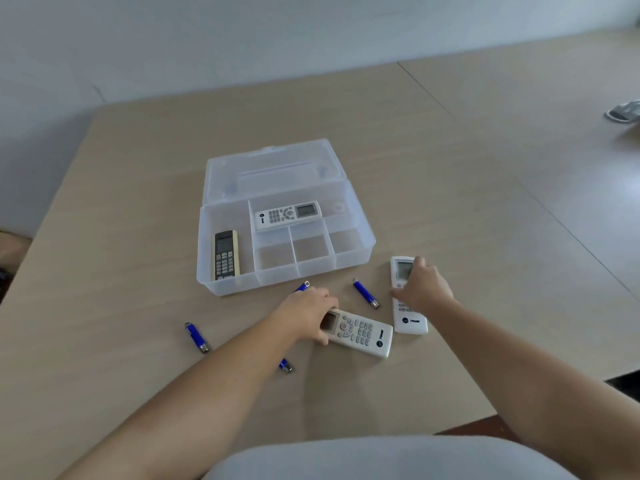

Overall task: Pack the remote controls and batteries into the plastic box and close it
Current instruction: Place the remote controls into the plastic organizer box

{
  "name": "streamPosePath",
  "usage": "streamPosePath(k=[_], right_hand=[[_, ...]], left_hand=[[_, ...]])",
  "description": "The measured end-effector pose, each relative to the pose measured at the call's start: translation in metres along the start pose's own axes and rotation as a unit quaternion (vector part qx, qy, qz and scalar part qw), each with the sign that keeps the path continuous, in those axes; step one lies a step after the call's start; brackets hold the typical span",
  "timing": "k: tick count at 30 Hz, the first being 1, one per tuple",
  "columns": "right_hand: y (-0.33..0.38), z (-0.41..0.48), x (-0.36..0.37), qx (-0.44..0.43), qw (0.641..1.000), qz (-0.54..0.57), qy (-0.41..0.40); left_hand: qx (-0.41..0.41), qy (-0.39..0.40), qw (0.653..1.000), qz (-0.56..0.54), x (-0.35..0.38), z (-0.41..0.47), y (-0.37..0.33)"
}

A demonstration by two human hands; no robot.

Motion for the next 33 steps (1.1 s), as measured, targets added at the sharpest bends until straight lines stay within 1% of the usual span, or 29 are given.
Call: streamPosePath(k=[2, 4, 8, 11, 13, 16, 19, 22, 24, 25, 26, 27, 28, 29, 31, 33], right_hand=[[-0.003, 0.000, 0.007, 0.003, 1.000, 0.025, -0.014], [-0.005, 0.003, 0.010, 0.025, 0.998, 0.064, -0.015], [-0.011, 0.005, 0.009, 0.079, 0.972, 0.218, 0.029], [-0.016, 0.014, 0.003, 0.085, 0.960, 0.262, 0.045], [-0.014, 0.020, -0.006, 0.089, 0.942, 0.320, 0.050], [0.007, 0.027, -0.026, 0.065, 0.912, 0.396, 0.088], [0.043, 0.033, -0.048, 0.040, 0.896, 0.432, 0.096], [0.082, 0.041, -0.063, 0.011, 0.896, 0.437, 0.072], [0.109, 0.046, -0.066, -0.019, 0.902, 0.427, 0.062], [0.120, 0.047, -0.066, -0.032, 0.903, 0.424, 0.060], [0.132, 0.050, -0.064, -0.043, 0.901, 0.426, 0.061], [0.142, 0.052, -0.062, -0.050, 0.897, 0.435, 0.064], [0.151, 0.055, -0.058, -0.051, 0.890, 0.448, 0.065], [0.159, 0.059, -0.054, -0.048, 0.883, 0.463, 0.068], [0.170, 0.065, -0.045, -0.033, 0.868, 0.490, 0.074], [0.179, 0.073, -0.034, -0.009, 0.855, 0.514, 0.071]], left_hand=[[-0.013, -0.009, 1.000, -0.022, 0.002, 0.001, 0.002], [-0.028, -0.002, 0.999, -0.038, 0.005, 0.003, 0.003], [-0.048, 0.039, 0.997, -0.039, 0.006, 0.002, 0.001], [-0.057, 0.072, 0.985, -0.148, -0.001, -0.003, 0.008], [-0.062, 0.074, 0.963, -0.252, -0.013, -0.008, 0.018], [-0.067, 0.071, 0.895, -0.434, -0.036, -0.016, 0.036], [-0.071, 0.030, 0.831, -0.551, -0.060, -0.023, 0.056], [-0.065, -0.004, 0.738, -0.672, -0.074, -0.030, 0.074], [-0.097, -0.031, 0.684, -0.723, -0.075, -0.030, 0.091], [-0.129, -0.041, 0.658, -0.741, -0.074, -0.030, 0.099], [-0.168, -0.049, 0.637, -0.750, -0.073, -0.029, 0.109], [-0.207, -0.049, 0.625, -0.751, -0.073, -0.031, 0.115], [-0.236, -0.041, 0.629, -0.739, -0.072, -0.031, 0.123], [-0.258, -0.029, 0.651, -0.713, -0.074, -0.032, 0.130], [-0.290, -0.029, 0.709, -0.642, -0.077, -0.032, 0.148], [-0.306, -0.059, 0.744, -0.590, -0.083, -0.029, 0.170]])
Point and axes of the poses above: each hand's wrist, its own z-axis towards the middle knuckle, its own x-axis out of the palm, y = z × x, the point moved 5 cm from there along z, towards the middle knuckle, and after that the axes turned 10 degrees about z, right-handed, at the moved point
